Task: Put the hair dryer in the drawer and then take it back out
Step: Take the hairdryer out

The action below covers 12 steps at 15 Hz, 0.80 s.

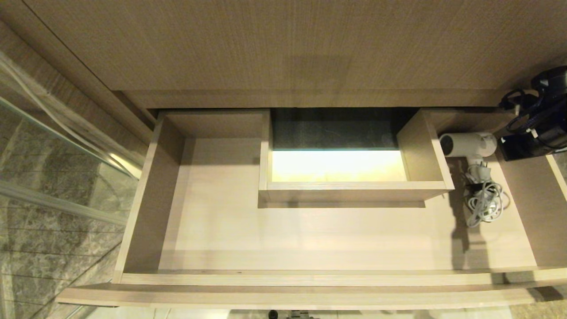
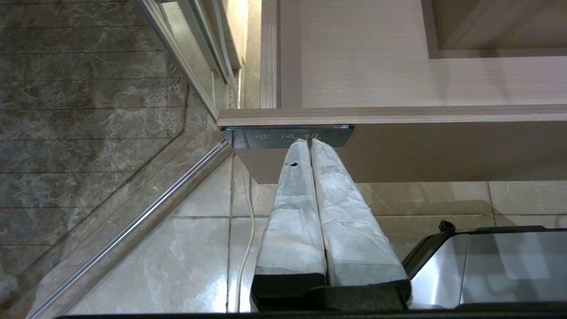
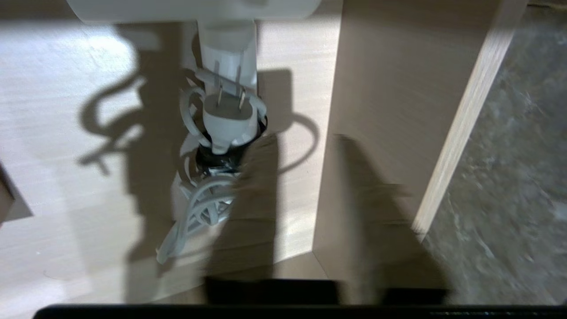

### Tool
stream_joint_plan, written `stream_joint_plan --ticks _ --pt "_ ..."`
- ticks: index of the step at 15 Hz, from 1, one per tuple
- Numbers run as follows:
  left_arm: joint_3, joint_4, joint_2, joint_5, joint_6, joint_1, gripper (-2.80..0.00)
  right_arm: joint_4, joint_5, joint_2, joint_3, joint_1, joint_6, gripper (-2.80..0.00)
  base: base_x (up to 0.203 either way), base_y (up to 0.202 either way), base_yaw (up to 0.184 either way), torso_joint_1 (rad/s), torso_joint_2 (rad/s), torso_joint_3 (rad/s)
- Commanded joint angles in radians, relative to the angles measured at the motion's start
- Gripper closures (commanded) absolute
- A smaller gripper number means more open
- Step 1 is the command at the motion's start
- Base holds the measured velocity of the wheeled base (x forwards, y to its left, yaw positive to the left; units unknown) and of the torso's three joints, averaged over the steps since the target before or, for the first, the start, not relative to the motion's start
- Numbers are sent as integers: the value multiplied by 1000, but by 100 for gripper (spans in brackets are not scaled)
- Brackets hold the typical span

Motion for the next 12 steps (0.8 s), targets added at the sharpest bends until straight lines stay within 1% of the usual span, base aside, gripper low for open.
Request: stream_joint_plan --ticks 1,3,5,7,9,12 --pt "0 0 0 0 0 -1 0 -18 19 10 -2 4 10 -280 0 0 0 0 0 0" --pt "0 0 0 0 0 -1 0 -16 82 13 -1 6 28 -280 0 0 0 0 0 0" --pt "0 0 0 0 -2 0 0 -14 182 19 -2 4 38 -280 0 0 0 0 0 0" --pt "1 0 0 0 -1 0 0 -11 255 32 -20 4 58 -280 0 0 0 0 0 0" --pt "1 0 0 0 0 0 0 -22 279 45 -32 -4 60 -280 0 0 0 0 0 0" --pt "1 0 0 0 0 0 0 -23 280 72 -74 -30 57 -280 0 0 0 0 0 0"
